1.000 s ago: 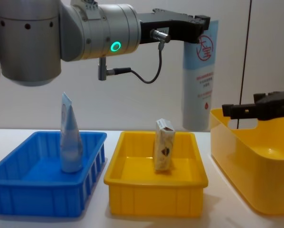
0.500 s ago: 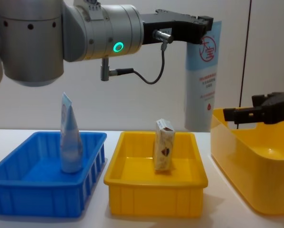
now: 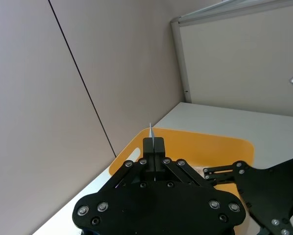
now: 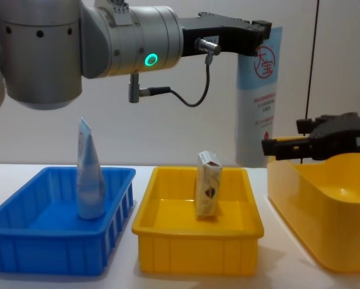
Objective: Bimanual collaborative sorting of washing and personal care products
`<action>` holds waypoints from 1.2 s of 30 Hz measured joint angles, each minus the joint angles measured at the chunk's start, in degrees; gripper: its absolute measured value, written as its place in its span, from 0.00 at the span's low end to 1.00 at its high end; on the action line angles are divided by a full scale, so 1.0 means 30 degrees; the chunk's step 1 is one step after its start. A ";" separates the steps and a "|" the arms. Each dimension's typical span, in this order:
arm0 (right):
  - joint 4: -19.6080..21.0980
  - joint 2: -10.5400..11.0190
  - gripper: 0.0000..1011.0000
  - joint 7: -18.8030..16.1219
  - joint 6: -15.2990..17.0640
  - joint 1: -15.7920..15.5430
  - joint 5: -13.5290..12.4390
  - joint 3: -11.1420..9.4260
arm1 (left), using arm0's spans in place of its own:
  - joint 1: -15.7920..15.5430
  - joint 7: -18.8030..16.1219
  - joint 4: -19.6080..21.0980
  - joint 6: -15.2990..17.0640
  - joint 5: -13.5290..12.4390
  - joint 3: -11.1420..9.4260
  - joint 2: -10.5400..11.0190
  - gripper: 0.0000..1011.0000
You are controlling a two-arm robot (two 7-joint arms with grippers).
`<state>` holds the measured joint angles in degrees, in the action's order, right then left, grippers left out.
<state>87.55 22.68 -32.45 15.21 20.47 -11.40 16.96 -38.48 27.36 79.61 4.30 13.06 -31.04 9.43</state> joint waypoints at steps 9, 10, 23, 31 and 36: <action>-0.1112 -0.0468 0.99 0.0418 -0.0740 0.0707 0.0498 0.0622 | -0.0006 0.0001 -0.0002 -0.0001 0.0000 -0.0008 -0.0001 0.00; -0.1333 -0.0560 0.99 0.0529 -0.0854 0.0826 0.0587 0.0722 | -0.0006 0.0001 -0.0001 -0.0002 0.0000 -0.0008 -0.0003 0.00; -0.3194 -0.1364 0.99 0.1151 -0.1672 0.1873 0.0921 0.1361 | -0.0005 -0.0003 -0.0001 -0.0002 -0.0003 -0.0008 -0.0001 0.00; -0.4279 -0.1813 0.99 0.1167 -0.2127 0.2440 0.0845 0.1641 | -0.0005 -0.0003 0.0000 -0.0002 -0.0004 -0.0007 -0.0003 0.00; -0.5094 -0.2178 0.98 0.1170 -0.2411 0.2855 0.0756 0.1861 | -0.0005 -0.0003 0.0000 -0.0002 -0.0002 -0.0007 -0.0002 0.00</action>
<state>72.27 16.15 -28.94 7.97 29.04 -9.13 22.54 -38.49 27.35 79.61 4.30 13.05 -31.06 9.42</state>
